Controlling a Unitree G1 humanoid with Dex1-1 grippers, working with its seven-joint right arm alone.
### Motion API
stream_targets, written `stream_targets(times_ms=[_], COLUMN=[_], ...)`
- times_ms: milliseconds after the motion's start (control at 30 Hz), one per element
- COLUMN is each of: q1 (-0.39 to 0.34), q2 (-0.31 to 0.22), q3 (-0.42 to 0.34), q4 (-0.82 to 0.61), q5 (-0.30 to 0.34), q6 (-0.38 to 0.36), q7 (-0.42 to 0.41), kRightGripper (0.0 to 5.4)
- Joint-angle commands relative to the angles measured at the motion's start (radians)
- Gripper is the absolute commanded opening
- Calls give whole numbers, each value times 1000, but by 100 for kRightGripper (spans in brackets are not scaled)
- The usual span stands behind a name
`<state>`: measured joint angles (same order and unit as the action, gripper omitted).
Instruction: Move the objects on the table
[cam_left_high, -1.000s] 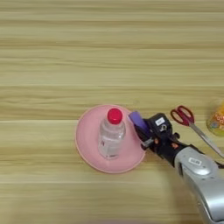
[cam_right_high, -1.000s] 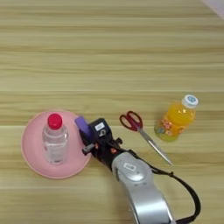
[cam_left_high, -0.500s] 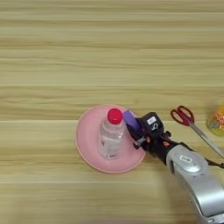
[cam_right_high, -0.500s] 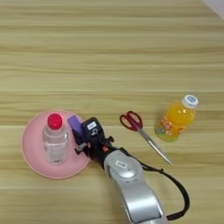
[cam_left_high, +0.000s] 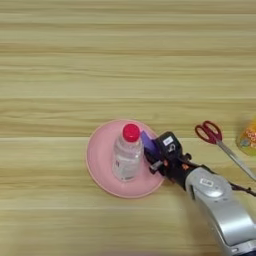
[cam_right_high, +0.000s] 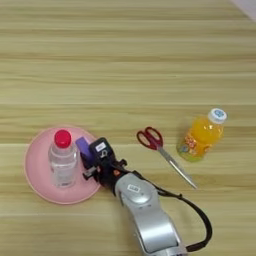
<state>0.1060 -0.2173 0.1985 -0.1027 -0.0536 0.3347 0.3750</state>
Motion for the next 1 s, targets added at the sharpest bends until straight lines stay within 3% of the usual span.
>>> stream_targets(times_ms=[33, 533, 567, 1000], q1=[-53, -64, -64, -65], q2=[-1, 4, 3, 5], q3=[-4, -2, -2, -7], q4=[-17, 0, 1, 2], q5=[-10, -6, -6, -3], q6=[-31, -20, -20, -21], q7=[-18, -15, -15, -18], kRightGripper=[143, 143, 172, 319])
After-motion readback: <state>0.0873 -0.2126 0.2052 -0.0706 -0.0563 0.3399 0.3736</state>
